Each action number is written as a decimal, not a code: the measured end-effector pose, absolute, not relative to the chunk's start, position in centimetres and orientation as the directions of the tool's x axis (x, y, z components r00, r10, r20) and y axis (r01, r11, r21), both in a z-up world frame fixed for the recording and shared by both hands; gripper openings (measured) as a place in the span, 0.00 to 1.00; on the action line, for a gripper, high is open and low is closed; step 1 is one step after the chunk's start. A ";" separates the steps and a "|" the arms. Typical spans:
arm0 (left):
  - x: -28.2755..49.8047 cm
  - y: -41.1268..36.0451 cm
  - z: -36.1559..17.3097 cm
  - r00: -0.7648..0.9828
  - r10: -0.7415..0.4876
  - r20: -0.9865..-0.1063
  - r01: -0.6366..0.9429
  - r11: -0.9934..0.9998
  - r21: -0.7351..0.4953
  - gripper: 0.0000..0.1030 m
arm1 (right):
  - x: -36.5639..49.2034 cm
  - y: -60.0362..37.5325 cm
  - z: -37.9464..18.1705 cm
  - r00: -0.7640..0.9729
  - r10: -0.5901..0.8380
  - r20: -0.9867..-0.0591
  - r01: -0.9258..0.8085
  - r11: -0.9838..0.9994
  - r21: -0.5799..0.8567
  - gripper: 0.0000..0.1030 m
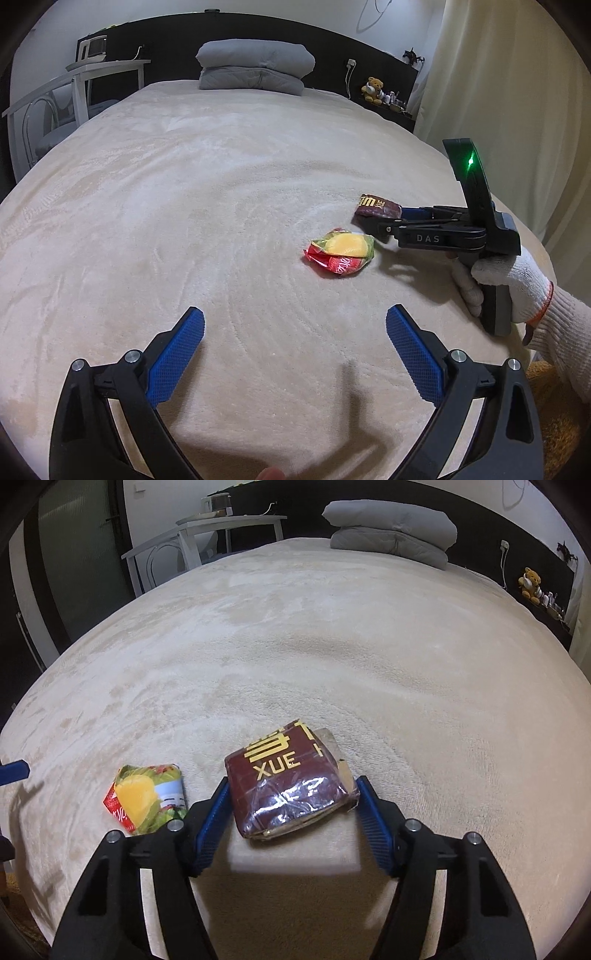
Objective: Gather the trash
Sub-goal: 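Close the right gripper on the dark red XUE packet, then close the left gripper on the red-and-yellow wrapper while the right gripper holds the XUE packet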
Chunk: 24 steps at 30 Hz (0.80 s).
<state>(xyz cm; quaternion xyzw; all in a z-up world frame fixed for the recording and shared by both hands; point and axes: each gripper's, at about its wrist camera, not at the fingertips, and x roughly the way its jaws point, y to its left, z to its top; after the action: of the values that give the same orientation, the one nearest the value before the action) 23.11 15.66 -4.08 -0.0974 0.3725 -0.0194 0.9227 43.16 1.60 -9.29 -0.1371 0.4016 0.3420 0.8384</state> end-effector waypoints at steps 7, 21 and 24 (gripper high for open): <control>24.1 15.2 -4.5 0.716 -0.098 -0.691 -0.044 0.982 -0.185 0.94 | 41.8 -0.9 -7.8 0.451 0.495 -0.743 -0.662 0.743 0.093 0.62; 27.9 11.0 -4.3 0.722 -0.125 -0.680 0.003 0.984 -0.178 0.94 | 37.6 -6.4 -4.1 0.447 0.560 -0.698 -0.654 0.736 0.171 0.62; 29.2 10.5 -4.8 0.717 -0.125 -0.686 0.003 0.984 -0.176 0.94 | 37.0 -7.6 -3.5 0.456 0.566 -0.687 -0.653 0.737 0.174 0.62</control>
<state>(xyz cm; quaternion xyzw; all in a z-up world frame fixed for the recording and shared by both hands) 29.17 10.48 -4.80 -0.0811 0.3744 -0.0347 0.9231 36.99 -7.62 -3.49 -0.0577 0.3794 0.3582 0.8512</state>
